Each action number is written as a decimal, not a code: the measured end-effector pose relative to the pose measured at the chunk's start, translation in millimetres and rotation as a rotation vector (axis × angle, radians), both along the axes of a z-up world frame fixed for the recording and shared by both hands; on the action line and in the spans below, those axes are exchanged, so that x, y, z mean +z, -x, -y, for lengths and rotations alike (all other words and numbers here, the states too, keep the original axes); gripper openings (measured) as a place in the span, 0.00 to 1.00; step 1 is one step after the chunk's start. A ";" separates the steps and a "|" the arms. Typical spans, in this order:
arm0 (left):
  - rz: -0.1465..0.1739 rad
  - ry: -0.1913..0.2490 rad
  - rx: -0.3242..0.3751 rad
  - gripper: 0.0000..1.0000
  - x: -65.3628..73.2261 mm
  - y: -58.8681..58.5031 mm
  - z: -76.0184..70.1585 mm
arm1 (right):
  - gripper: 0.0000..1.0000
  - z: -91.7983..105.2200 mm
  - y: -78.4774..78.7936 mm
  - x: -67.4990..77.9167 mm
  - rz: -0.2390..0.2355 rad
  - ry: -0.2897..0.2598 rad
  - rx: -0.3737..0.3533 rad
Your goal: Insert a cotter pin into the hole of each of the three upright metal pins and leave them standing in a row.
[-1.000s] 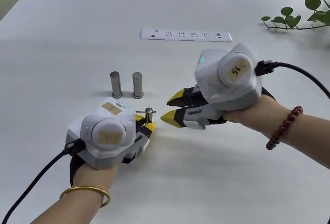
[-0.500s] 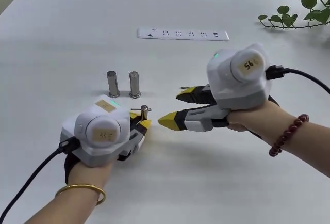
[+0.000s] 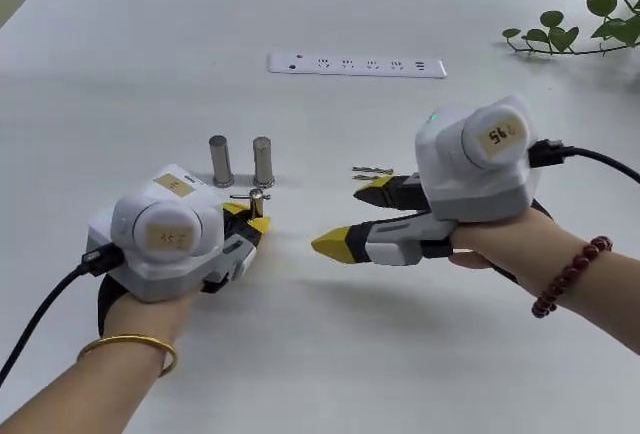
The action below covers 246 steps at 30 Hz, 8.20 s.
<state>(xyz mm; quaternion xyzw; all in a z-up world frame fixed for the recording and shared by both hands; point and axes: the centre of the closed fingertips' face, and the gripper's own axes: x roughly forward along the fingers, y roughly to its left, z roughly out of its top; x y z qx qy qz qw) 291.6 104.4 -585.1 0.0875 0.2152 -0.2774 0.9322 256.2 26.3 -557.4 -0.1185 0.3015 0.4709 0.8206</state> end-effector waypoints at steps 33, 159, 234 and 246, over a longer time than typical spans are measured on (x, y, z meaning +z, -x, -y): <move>-0.021 0.015 -0.006 0.06 -5.8 3.6 -10.7 | 0.44 9.0 6.3 -7.4 -0.026 -0.037 -0.041; -0.017 0.114 -0.066 0.99 51.1 54.8 -19.2 | 0.07 -27.9 -49.3 -1.8 0.202 -0.097 -0.228; -0.003 0.104 -0.057 0.97 53.8 52.7 -20.9 | 0.26 25.8 -9.1 3.0 0.078 -0.043 -0.181; -0.018 0.114 -0.095 0.95 51.4 57.0 -9.2 | 0.24 49.1 -52.2 -0.5 0.066 0.031 -0.184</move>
